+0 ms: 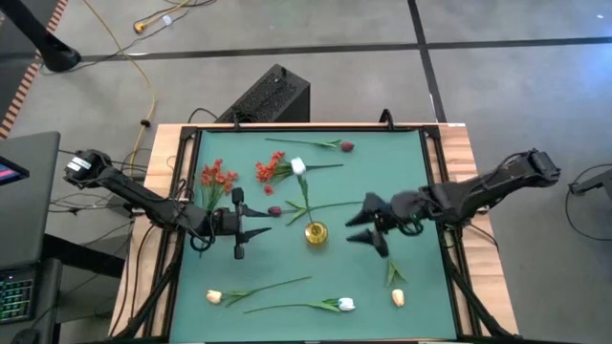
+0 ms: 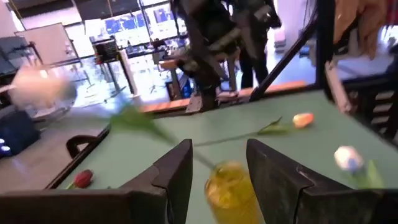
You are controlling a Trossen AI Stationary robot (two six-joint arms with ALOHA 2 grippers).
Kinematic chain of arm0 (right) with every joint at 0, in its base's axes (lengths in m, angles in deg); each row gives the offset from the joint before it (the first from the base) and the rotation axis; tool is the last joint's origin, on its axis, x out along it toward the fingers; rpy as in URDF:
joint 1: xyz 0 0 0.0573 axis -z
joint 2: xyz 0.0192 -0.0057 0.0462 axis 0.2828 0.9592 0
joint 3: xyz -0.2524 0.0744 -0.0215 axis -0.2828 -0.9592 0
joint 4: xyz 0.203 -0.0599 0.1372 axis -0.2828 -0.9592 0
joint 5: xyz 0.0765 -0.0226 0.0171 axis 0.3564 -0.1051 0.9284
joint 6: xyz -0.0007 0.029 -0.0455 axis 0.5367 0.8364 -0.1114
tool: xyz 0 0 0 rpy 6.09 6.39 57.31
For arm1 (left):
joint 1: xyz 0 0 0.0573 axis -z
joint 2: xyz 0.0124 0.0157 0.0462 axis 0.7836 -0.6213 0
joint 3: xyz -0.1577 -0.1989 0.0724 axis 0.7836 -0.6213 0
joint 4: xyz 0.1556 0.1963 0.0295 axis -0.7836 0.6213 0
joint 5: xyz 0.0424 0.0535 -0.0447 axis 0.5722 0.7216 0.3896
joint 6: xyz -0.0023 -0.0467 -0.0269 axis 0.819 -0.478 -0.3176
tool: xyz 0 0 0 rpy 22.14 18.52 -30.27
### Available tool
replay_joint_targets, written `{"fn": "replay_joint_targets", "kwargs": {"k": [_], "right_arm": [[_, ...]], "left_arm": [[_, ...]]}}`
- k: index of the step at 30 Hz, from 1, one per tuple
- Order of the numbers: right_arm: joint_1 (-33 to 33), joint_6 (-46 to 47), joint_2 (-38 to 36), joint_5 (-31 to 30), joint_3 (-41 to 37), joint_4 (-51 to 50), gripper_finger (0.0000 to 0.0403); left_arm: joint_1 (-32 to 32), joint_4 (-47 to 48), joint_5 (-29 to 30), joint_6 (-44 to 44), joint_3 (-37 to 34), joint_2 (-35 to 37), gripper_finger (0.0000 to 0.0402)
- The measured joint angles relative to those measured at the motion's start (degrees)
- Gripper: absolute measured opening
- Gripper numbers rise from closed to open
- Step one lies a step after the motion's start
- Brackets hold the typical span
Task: Sort flowers into vase by color
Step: Put the white flower into the yellow vase
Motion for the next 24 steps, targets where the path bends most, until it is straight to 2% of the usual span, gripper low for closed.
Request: {"fn": "replay_joint_targets", "kwargs": {"k": [4,8,13,17,20,24], "right_arm": [[-8.1,1.6,4.7,-5.3,3.0,-0.4,0.0254],[-14.4,1.6,12.4,-8.8,8.3,-0.4,0.0254],[-19.2,-0.6,23.0,-9.4,15.4,-0.7,0.0254],[-20.6,-0.7,30.5,-9.4,21.5,-4.0,0.0254],[-20.8,-0.7,35.1,-9.3,26.3,-9.3,0.0254],[-20.8,-0.1,38.9,-9.3,32.5,-18.0,0.0254]], "left_arm": [[0.6,1.9,-4.8,-3.3,2.0,0.0,0.0142],[2.0,2.0,-11.4,-5.4,2.4,0.0,0.0142],[4.4,1.9,-16.1,-8.1,2.5,0.0,0.0141],[8.0,1.0,-20.2,-7.7,2.5,-1.4,0.0142],[11.7,-1.1,-19.1,-5.7,3.4,-5.0,0.0142],[14.8,1.8,-14.8,-4.0,10.9,-13.5,0.0141]]}}
